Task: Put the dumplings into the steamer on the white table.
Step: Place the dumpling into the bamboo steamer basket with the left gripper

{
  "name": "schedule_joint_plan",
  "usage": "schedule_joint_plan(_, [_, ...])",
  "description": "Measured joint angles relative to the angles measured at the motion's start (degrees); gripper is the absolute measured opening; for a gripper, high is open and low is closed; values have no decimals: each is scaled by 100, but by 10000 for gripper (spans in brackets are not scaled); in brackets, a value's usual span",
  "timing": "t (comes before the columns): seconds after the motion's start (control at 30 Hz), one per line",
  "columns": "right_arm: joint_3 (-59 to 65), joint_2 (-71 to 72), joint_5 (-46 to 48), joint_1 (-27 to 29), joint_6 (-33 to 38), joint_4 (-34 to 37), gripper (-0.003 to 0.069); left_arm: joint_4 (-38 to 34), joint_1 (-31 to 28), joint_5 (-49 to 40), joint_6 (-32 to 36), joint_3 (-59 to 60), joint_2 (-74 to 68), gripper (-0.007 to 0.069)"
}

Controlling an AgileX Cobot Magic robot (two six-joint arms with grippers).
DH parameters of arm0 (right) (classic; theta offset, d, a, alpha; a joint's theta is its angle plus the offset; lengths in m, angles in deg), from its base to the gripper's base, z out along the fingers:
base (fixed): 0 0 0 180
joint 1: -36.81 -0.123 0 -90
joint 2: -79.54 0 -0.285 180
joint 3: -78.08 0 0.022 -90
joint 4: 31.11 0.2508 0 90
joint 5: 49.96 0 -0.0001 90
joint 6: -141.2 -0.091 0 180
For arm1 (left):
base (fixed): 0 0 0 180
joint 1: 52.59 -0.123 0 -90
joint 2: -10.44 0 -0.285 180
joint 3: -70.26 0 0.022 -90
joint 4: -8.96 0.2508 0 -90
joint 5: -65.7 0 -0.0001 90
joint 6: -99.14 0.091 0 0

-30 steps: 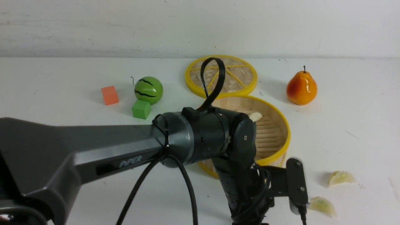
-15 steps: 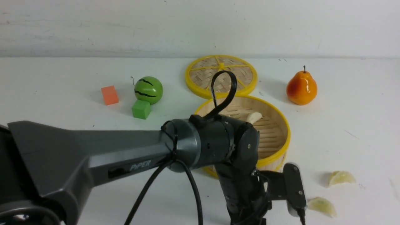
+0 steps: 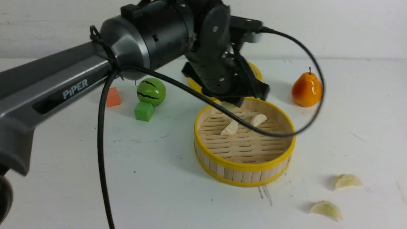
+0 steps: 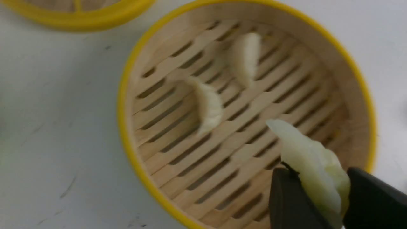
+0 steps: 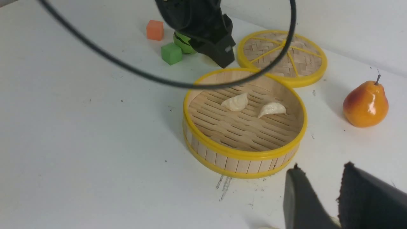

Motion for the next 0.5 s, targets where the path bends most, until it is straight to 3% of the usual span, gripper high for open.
schedule_joint_plan(0.17, [0,0,0,0,0,0,202,-214,-470,-82,-214,0,-690,202])
schedule_joint_plan(0.5, [0,0,-38,0,0,0,202,-489,-500,323,-244,-11,-1205,202])
